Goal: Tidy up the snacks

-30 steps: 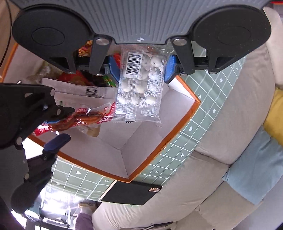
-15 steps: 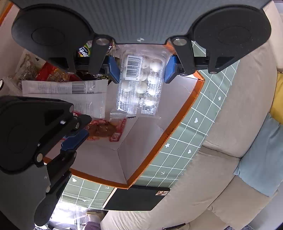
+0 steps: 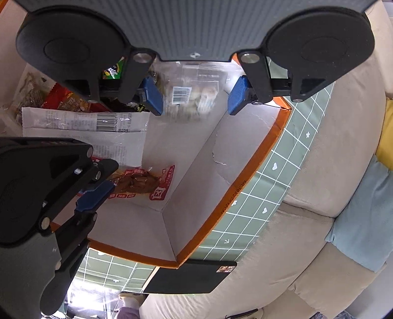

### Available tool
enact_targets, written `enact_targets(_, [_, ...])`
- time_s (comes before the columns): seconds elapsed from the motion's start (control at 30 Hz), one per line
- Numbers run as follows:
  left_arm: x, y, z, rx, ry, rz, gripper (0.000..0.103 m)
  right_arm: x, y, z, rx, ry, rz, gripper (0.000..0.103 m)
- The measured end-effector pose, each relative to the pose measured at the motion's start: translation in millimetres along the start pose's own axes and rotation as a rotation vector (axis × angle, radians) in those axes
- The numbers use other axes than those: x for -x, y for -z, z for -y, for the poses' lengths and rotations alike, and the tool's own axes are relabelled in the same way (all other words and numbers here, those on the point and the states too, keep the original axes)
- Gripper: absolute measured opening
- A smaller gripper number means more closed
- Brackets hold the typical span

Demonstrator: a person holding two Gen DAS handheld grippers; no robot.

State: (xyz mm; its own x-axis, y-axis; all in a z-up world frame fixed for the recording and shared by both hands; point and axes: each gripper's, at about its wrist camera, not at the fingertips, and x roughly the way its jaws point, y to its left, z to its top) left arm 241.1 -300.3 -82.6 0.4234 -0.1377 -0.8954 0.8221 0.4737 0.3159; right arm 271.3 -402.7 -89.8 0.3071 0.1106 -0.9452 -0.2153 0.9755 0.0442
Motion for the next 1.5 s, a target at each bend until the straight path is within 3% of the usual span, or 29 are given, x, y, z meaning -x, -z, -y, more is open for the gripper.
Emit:
enact_targets(0.13, [9,1,0,-0.01,0.004,0.006,0.073,1,1,-1,-0.003,0.002,-0.006,0.017])
enact_targets(0.2, [17,2,-1,-0.014,0.002,0.008,0.073,4,2,-3,-0.011,-0.005,-0.01,0.034])
enact_targets(0.27, [27,5,-2,-0.013,0.003,0.012,0.074,10,2,-5,-0.022,-0.012,-0.014,0.041])
enact_targets(0.33, [37,8,-4,-0.003,-0.003,0.011,0.074,18,3,-9,-0.033,-0.017,-0.012,0.042])
enact_targets(0.57, [84,33,-9,0.057,-0.054,0.036,0.074,59,13,-36,-0.042,-0.014,0.012,0.061])
enact_targets(0.63, [99,44,-13,0.091,-0.067,0.054,0.074,73,20,-48,-0.029,-0.013,0.028,0.061])
enact_targets(0.87, [164,98,-21,0.254,-0.147,0.134,0.074,121,54,-98,-0.009,-0.027,0.11,0.068])
enact_targets(1.07, [207,162,-22,0.45,-0.198,0.221,0.075,155,94,-144,-0.014,0.003,0.251,0.068])
enact_targets(1.33, [240,239,1,0.703,-0.263,0.314,0.075,181,150,-195,-0.096,0.041,0.402,0.068])
enact_targets(1.5, [250,277,22,0.863,-0.258,0.366,0.076,190,181,-219,-0.168,0.067,0.449,0.068])
